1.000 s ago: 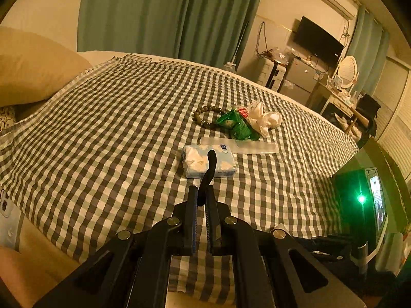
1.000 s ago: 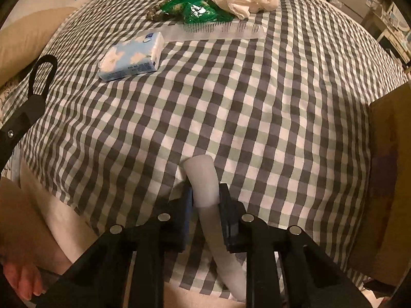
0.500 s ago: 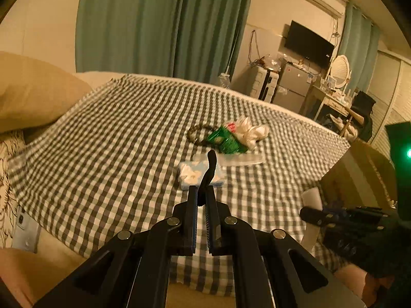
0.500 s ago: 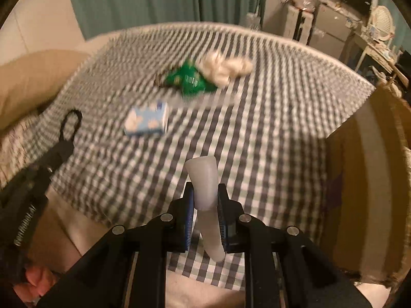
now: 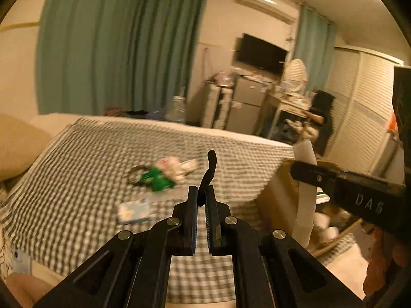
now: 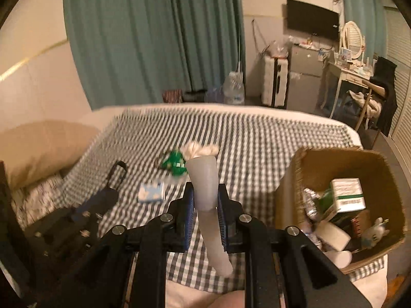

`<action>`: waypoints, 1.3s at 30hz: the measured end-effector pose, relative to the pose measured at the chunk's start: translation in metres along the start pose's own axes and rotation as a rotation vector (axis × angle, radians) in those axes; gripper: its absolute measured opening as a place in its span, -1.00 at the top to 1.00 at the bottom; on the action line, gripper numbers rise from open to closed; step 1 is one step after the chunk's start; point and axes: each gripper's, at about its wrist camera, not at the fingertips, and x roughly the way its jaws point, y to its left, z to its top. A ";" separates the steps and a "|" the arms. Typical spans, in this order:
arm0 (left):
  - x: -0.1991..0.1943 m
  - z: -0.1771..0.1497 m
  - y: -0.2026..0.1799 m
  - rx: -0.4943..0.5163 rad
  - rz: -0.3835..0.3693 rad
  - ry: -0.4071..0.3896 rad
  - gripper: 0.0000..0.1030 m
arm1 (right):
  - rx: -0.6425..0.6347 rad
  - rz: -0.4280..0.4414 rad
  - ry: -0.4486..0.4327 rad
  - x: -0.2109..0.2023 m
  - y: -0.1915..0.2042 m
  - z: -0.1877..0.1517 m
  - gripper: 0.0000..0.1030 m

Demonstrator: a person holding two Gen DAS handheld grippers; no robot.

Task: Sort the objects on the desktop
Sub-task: 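Carry the black clip and white tube over the cardboard box, then open both grippers to drop the clip and tube into the box, then move both grippers back to the bed and grasp the tissue pack with left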

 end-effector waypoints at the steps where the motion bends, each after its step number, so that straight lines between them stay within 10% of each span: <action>1: -0.001 0.004 -0.009 0.012 -0.016 0.000 0.89 | 0.005 -0.006 -0.017 -0.010 -0.008 0.004 0.69; 10: 0.015 0.029 -0.136 0.137 -0.252 0.033 0.89 | 0.076 -0.163 -0.056 -0.056 -0.108 0.016 0.68; 21: 0.088 0.002 -0.211 0.223 -0.288 0.167 0.85 | 0.187 -0.268 0.029 -0.023 -0.204 0.003 0.58; 24: 0.102 -0.004 -0.209 0.261 -0.266 0.202 0.40 | 0.226 -0.273 0.027 -0.014 -0.221 0.001 0.40; 26: 0.103 -0.007 -0.203 0.255 -0.222 0.186 -0.60 | 0.249 -0.274 0.018 -0.013 -0.225 -0.001 0.15; 27: 0.101 -0.007 -0.198 0.241 -0.212 0.172 -0.69 | 0.251 -0.275 0.016 -0.013 -0.226 -0.001 0.05; 39: 0.078 0.018 -0.117 0.077 -0.118 0.143 -0.84 | 0.202 -0.258 -0.011 -0.019 -0.185 -0.004 0.05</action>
